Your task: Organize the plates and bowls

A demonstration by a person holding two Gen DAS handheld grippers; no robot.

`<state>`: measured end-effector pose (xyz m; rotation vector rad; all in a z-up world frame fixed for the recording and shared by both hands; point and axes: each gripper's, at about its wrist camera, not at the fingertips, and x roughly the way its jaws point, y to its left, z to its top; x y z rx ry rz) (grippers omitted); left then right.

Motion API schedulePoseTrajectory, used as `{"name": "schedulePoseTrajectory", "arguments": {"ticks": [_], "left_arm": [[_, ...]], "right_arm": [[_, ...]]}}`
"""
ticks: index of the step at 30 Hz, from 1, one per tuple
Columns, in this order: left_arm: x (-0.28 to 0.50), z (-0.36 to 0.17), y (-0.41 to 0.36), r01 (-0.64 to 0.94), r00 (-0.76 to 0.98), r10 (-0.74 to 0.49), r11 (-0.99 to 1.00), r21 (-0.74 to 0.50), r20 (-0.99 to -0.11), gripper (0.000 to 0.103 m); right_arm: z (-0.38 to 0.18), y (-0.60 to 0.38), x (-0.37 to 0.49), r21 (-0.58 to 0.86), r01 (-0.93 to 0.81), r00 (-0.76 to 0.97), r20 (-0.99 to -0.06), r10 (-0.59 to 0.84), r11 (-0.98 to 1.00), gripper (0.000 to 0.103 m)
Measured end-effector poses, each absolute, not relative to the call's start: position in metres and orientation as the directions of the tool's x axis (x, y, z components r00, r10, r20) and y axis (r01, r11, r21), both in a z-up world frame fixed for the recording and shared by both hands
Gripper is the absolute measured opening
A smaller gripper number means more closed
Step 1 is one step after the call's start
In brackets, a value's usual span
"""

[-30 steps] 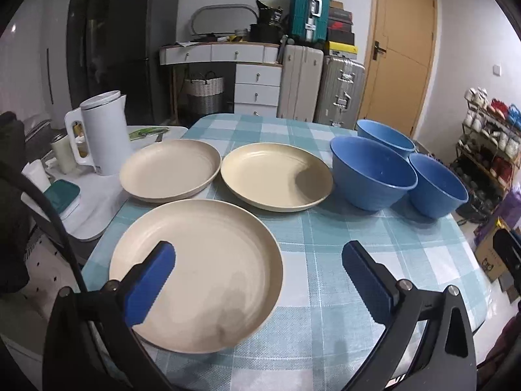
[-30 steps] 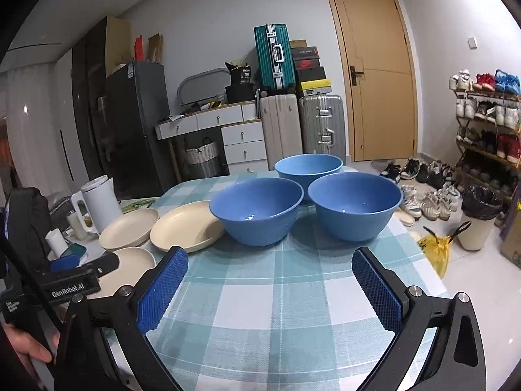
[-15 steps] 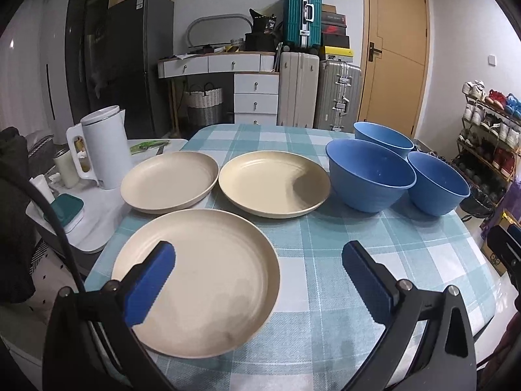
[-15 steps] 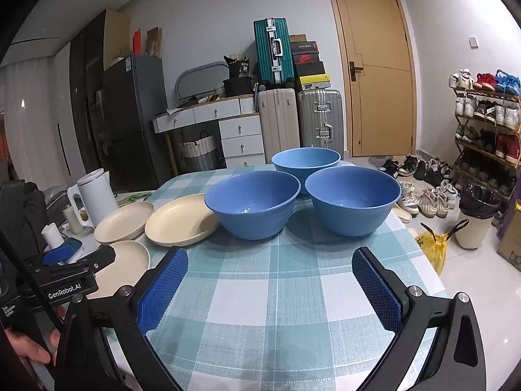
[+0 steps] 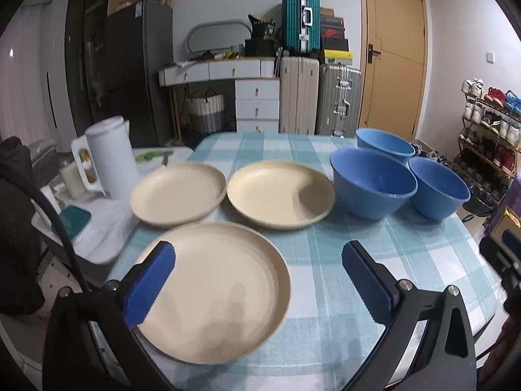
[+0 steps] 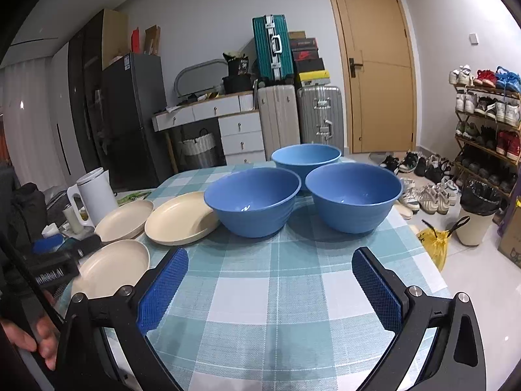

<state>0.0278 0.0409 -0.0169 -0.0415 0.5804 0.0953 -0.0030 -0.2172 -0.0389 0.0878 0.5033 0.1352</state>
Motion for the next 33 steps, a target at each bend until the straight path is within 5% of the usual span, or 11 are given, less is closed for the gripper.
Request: {"name": "schedulePoseTrajectory", "arguments": {"ticks": [4, 8, 12, 19, 25, 33], "left_arm": [[0.034, -0.001, 0.060, -0.152, 0.840, 0.122, 0.988, -0.014, -0.529, 0.103], [0.044, 0.014, 0.091, -0.326, 0.822, 0.313, 0.944, 0.058, -0.476, 0.103], [0.069, 0.030, 0.145, -0.276, 0.834, 0.206, 0.959, -0.063, -0.512, 0.103], [0.165, 0.021, 0.204, -0.230, 0.726, 0.199, 0.972, 0.040, -0.658, 0.103], [0.219, -0.024, 0.246, -0.240, 0.615, 0.100, 0.969, -0.065, -0.782, 0.102], [0.243, -0.059, 0.267, -0.235, 0.579, 0.089, 0.970, -0.061, -0.810, 0.101]], "right_arm": [[-0.040, -0.208, 0.009, 0.145, -0.154, 0.841, -0.500, 0.207, 0.977, 0.103], [-0.032, -0.192, 0.018, 0.126, -0.185, 0.840, -0.495, 0.223, 0.975, 0.103], [-0.019, -0.168, 0.034, 0.106, -0.240, 0.843, -0.470, 0.262, 0.965, 0.103], [-0.020, -0.120, 0.065, 0.086, -0.344, 0.818, -0.461, 0.343, 0.935, 0.103], [-0.046, -0.108, 0.077, 0.112, -0.389, 0.767, -0.511, 0.389, 0.914, 0.103], [-0.053, -0.101, 0.085, 0.138, -0.406, 0.740, -0.531, 0.414, 0.903, 0.103]]}}
